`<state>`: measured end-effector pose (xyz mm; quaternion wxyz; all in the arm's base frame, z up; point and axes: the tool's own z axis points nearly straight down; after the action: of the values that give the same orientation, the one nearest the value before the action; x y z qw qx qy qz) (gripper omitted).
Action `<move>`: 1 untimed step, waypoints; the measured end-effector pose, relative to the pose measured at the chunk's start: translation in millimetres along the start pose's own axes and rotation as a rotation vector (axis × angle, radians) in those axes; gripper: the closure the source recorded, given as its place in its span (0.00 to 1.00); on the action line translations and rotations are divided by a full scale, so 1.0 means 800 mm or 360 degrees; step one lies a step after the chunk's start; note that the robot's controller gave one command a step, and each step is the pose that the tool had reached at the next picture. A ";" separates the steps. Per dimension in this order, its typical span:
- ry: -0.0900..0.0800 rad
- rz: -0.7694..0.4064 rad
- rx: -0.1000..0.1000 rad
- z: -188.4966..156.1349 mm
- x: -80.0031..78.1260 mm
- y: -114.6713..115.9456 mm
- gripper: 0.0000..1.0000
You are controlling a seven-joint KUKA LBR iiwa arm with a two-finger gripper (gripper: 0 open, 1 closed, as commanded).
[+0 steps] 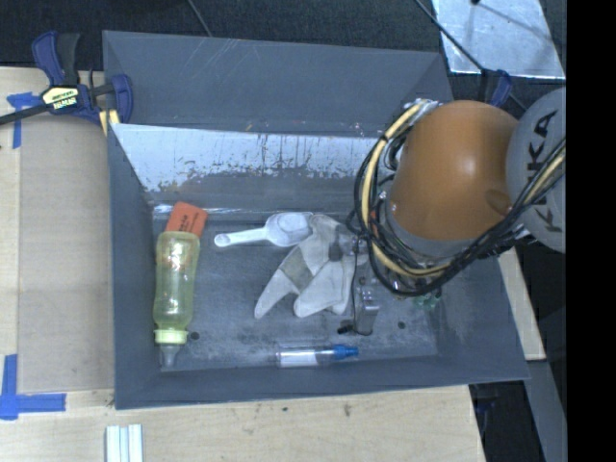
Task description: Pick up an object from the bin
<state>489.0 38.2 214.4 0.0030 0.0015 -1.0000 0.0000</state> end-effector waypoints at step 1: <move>-0.0014 0.0003 -0.0001 -0.006 -0.002 0.000 0.00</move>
Offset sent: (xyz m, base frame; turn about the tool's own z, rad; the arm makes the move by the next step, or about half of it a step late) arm 0.0228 -0.0135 -0.1121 -0.0664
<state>490.5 38.0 218.9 -0.0015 0.0007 -1.0000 -0.0003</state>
